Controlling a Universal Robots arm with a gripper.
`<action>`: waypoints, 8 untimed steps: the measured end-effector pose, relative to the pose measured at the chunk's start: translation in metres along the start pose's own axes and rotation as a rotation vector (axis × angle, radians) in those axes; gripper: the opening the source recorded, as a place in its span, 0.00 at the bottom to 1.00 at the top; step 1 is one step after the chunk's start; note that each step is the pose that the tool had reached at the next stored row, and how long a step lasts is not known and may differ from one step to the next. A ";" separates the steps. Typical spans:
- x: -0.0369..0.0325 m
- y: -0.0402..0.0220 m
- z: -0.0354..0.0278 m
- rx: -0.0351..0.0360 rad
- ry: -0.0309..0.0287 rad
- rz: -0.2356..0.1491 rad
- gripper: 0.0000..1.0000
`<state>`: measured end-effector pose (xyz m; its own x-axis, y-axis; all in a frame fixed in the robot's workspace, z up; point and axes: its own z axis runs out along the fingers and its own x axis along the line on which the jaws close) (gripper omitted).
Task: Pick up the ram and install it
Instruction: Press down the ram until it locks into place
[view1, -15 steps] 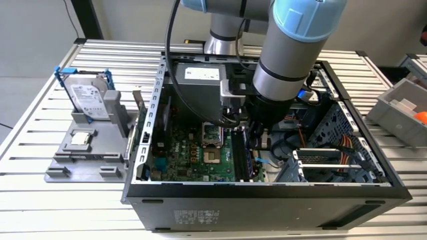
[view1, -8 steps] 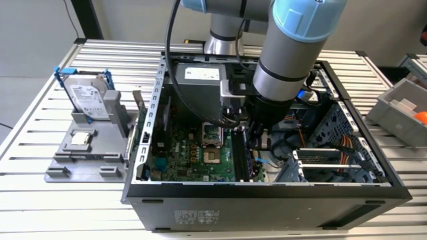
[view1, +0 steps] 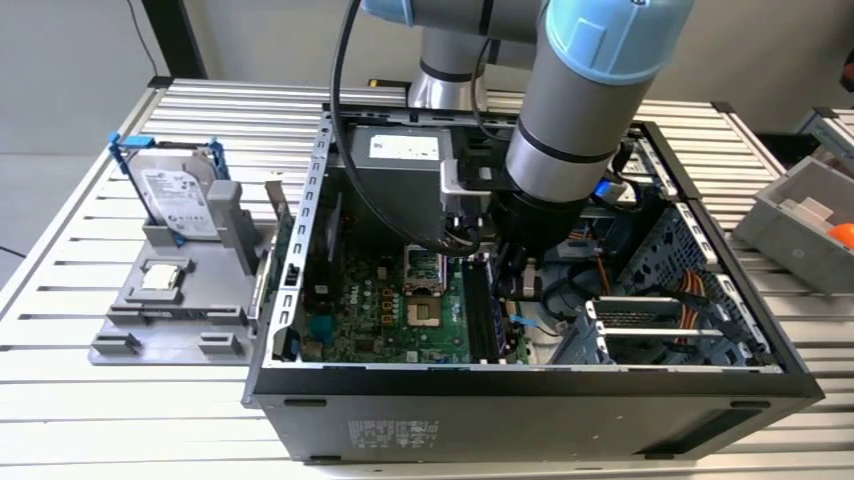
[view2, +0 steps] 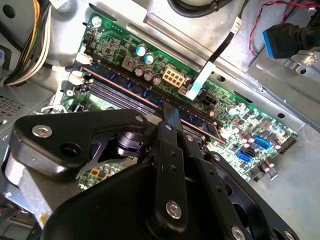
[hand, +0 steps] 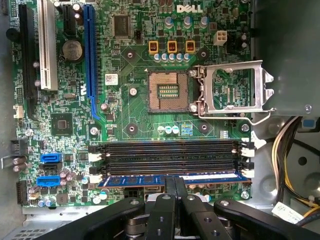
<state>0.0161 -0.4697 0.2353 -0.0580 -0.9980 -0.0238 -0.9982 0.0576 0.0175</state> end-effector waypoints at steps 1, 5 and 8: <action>0.0000 0.0000 0.0006 -0.0014 0.0001 0.000 0.00; 0.0001 -0.0001 0.0054 -0.0106 0.0007 0.000 0.00; 0.0002 0.0000 0.0058 -0.0127 0.0013 0.000 0.00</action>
<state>0.0161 -0.4698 0.2295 -0.0584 -0.9980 -0.0225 -0.9979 0.0577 0.0302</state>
